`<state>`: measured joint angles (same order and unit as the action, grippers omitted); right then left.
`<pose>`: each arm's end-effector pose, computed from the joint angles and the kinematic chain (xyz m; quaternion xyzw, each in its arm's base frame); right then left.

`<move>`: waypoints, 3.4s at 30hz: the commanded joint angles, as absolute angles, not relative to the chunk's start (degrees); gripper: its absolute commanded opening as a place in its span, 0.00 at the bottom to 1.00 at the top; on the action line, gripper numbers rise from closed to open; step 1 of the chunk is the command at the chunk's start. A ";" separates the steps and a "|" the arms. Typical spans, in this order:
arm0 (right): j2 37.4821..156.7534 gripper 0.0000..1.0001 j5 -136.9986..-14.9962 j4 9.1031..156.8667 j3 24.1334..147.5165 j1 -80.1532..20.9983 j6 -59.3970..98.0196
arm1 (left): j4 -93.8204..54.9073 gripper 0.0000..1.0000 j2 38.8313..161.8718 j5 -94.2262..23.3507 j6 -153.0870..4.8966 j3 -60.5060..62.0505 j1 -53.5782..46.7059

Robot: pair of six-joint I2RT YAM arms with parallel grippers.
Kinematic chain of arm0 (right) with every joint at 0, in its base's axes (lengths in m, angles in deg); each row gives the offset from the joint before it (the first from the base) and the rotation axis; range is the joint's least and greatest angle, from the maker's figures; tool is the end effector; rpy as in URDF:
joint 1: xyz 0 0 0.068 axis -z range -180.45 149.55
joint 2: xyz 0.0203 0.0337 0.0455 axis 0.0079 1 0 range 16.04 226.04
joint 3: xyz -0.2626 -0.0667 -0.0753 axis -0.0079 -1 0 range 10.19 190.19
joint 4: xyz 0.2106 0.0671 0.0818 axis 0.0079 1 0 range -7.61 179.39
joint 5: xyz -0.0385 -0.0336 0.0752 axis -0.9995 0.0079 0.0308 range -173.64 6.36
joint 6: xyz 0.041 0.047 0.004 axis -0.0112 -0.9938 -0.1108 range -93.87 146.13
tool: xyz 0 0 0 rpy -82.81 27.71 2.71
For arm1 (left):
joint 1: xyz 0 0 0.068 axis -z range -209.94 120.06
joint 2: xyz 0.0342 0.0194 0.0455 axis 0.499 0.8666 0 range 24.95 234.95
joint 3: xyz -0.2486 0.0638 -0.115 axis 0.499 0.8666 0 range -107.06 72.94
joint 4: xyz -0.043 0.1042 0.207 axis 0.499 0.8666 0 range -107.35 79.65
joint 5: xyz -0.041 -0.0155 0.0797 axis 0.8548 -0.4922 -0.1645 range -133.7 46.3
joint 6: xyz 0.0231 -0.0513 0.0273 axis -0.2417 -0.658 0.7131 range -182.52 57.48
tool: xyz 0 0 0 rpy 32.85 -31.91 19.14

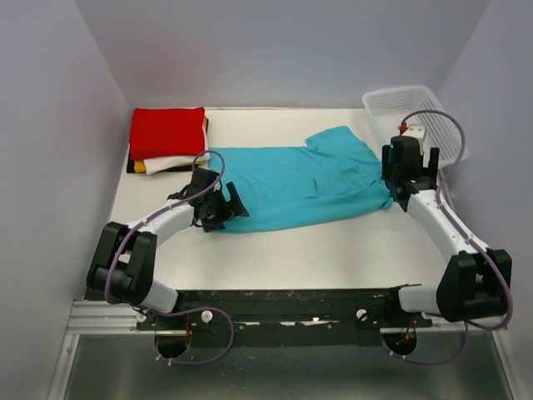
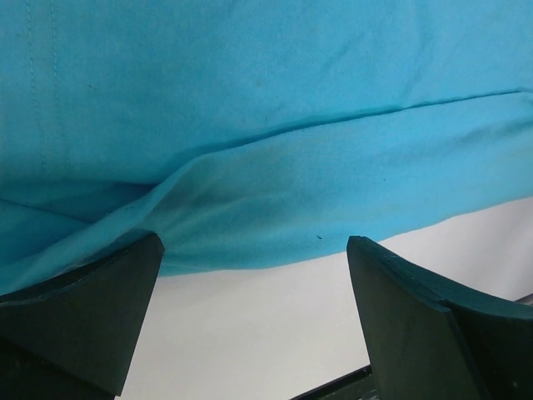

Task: Fold and stack the t-shirts
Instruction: Fold the flattened tshirt in 1/3 of the way

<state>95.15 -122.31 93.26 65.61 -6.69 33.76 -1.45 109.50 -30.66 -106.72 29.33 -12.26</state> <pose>0.2848 0.0012 0.2858 0.0520 0.8478 -0.2985 0.4353 0.2478 -0.0902 0.1871 -0.1870 0.9343 -0.2391 0.1872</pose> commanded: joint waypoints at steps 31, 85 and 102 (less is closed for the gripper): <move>99.66 0.53 -117.31 101.11 54.05 -5.43 -1.98 | 4.70 0.99 106.33 -33.24 -106.41 33.06 -12.71; 91.26 0.01 -88.10 81.43 49.29 -3.53 44.50 | 2.91 0.98 110.09 -28.30 -105.41 32.51 -14.64; 107.57 0.01 -96.66 125.42 66.41 2.03 69.02 | 2.43 0.99 110.35 -25.92 -104.88 33.36 -15.26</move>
<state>105.42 -86.99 116.21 63.16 -0.94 66.66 0.60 107.88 -25.39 -106.63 31.14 -15.00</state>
